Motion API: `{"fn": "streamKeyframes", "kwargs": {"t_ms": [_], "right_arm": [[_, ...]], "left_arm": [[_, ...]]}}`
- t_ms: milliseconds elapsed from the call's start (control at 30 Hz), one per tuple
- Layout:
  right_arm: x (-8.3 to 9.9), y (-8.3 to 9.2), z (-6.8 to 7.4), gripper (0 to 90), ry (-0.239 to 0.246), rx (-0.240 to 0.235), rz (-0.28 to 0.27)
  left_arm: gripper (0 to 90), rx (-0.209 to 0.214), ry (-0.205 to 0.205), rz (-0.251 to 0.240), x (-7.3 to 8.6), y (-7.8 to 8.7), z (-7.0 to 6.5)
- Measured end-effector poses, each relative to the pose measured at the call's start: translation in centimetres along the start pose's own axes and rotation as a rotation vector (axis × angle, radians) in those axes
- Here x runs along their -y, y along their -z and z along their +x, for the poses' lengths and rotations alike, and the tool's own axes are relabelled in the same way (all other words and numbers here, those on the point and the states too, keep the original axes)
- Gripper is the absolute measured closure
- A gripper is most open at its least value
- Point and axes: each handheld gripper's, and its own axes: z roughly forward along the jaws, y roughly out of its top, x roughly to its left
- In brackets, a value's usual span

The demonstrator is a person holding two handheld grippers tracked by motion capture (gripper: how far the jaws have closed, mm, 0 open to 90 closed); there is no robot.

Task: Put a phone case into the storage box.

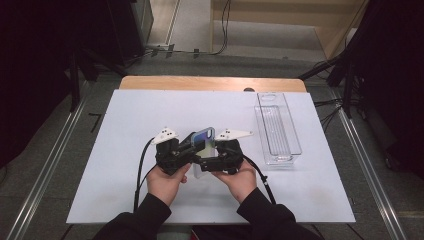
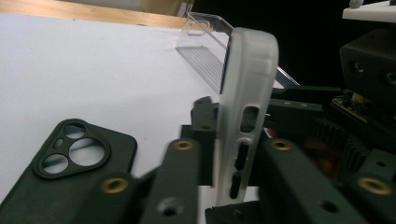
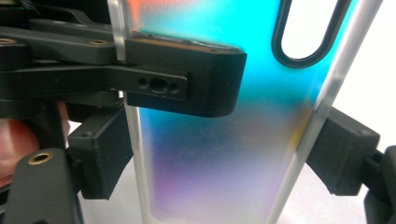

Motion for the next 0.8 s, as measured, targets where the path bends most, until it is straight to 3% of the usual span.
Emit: {"fn": "streamKeyframes", "kwargs": {"t_ms": [33,133,267,500,567,767,800], "right_arm": [[0.0,0.1,-0.1,15.1,0.002,0.005,0.0],[-0.1,0.1,-0.5,15.1,0.011,0.023,0.006],[0.1,0.1,-1.4,15.1,0.005,0.034,0.015],[0.1,0.4,-2.6,15.1,-0.012,0.043,0.022],[0.1,0.4,-3.1,15.1,-0.014,0.036,0.03],[-0.2,0.8,-3.8,15.1,0.002,0.01,0.041],[-0.3,0.9,-3.9,15.1,0.003,0.012,0.042]], "left_arm": [[59.8,-0.018,-0.001,-0.005,-0.1,0.1,0.0],[49.4,-0.007,0.021,0.013,-0.3,0.2,0.1],[44.6,0.009,0.043,0.029,-0.4,0.4,0.2],[39.9,0.048,0.043,0.055,-0.5,1.2,0.4],[39.7,0.066,0.053,0.094,-0.5,1.7,0.6],[33.4,0.133,0.048,0.144,-0.6,2.4,1.4],[32.3,0.153,0.049,0.202,-0.6,2.4,1.7]]}}
